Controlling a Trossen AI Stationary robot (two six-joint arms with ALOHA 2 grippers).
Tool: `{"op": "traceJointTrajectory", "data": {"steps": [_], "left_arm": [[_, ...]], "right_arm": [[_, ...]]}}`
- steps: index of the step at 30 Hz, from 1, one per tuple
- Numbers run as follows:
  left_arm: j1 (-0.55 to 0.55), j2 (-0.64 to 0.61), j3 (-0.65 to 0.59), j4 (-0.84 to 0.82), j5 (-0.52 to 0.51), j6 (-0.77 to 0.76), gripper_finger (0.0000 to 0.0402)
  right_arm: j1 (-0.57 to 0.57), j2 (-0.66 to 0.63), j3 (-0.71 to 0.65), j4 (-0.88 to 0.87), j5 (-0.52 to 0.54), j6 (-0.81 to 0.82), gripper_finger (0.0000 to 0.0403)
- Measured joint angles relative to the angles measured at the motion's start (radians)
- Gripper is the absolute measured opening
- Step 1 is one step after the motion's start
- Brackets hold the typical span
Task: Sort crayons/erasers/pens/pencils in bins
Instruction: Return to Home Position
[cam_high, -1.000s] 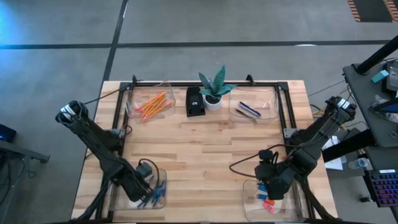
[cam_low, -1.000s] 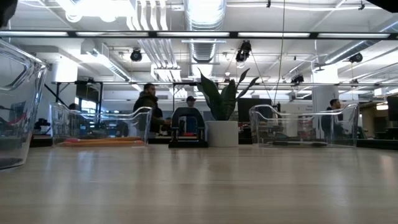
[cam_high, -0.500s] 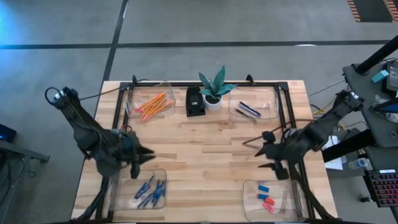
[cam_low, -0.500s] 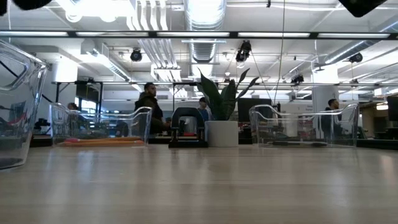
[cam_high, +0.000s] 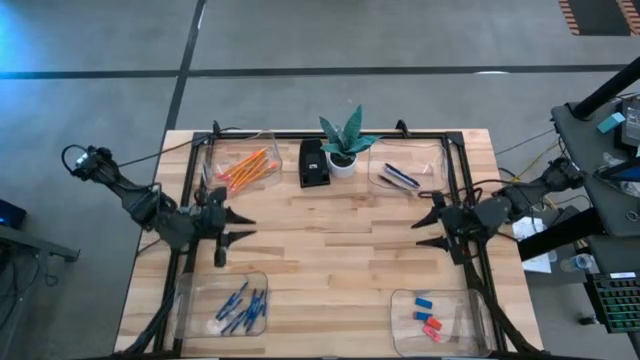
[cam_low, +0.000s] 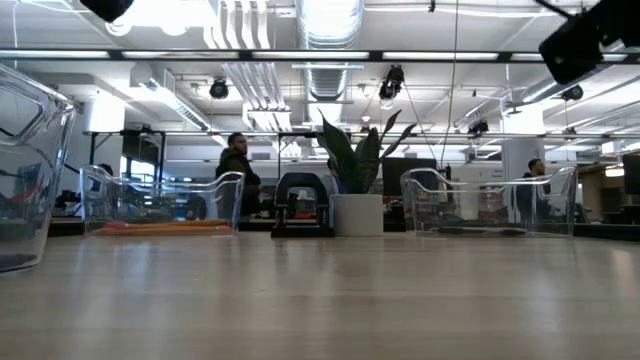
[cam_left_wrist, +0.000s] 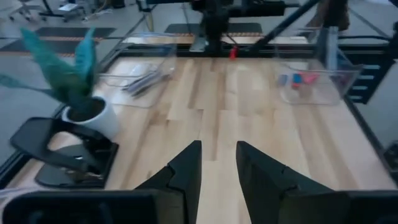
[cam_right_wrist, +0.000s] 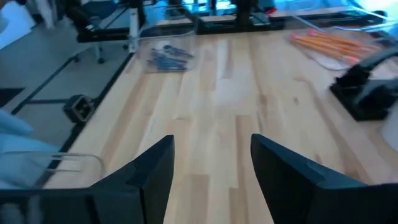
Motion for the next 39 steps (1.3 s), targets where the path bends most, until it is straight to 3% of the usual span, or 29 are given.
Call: {"op": "traceJointTrajectory", "data": {"steps": [7, 15, 26, 39], "left_arm": [[0.164, -0.16, -0.164, 0.156, 0.137, 0.049, 0.0087], [0.274, -0.299, -0.368, 0.412, 0.238, 0.175, 0.0087], [0.296, -0.418, -0.55, 0.629, 0.306, 0.208, 0.0087], [0.296, -0.441, -0.706, 0.834, 0.309, 0.209, 0.0086]], "right_arm": [[-0.055, -0.115, -0.073, 0.042, 0.003, 0.0, 0.0203], [-0.087, -0.176, -0.14, 0.184, 0.099, -0.034, 0.0203], [-0.113, -0.181, -0.291, 0.364, 0.102, -0.06, 0.0203], [-0.135, -0.181, -0.437, 0.583, 0.102, -0.043, 0.0203]]}}
